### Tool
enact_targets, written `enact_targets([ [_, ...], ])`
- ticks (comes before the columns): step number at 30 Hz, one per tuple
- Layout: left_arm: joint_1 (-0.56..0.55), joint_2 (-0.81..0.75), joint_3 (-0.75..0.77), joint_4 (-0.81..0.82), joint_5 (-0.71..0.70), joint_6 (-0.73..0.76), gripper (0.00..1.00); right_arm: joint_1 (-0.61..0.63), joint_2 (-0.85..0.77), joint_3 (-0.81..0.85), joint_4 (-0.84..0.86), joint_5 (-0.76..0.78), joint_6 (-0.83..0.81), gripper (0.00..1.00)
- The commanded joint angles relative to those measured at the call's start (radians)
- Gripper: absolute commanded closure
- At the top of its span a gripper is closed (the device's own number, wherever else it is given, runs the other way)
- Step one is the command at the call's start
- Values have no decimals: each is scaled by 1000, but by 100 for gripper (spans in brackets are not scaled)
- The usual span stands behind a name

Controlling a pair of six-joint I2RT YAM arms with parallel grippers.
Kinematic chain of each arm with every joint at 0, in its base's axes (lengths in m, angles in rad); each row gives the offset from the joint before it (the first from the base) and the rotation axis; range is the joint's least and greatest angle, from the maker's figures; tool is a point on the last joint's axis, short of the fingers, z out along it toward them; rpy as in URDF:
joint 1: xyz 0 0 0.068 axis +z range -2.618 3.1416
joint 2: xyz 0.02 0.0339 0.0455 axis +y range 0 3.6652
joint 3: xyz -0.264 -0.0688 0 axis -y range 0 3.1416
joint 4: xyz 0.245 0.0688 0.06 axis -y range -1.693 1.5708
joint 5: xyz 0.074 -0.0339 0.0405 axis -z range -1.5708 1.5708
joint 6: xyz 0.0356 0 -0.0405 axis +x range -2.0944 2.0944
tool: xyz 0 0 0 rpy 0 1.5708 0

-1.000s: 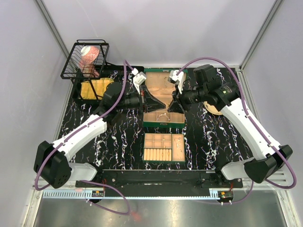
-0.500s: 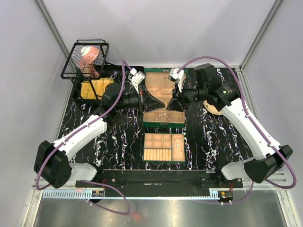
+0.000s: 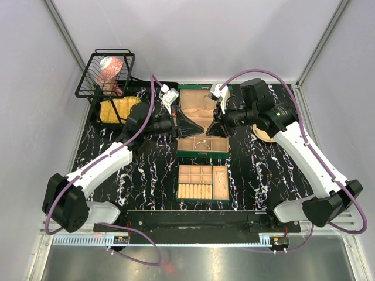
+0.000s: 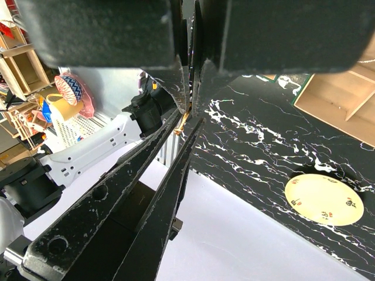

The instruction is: Organize the mixed jewelry

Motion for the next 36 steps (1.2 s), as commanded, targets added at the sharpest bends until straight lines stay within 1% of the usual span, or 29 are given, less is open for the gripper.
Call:
enact_targets([
  [1,6,3,-5,66,1,-9,100,9,-30,17,39,-33,13,75],
  [27,6,7,-3,58,4,-17,100,9,-17,40,36,-45,19,82],
  [30,6,4,-2,57,9,-19,100,11,-14,45,36,-42,19,82],
  [36,6,1,-6,58,12,-20,100,11,-13,48,34,-36,16,78],
])
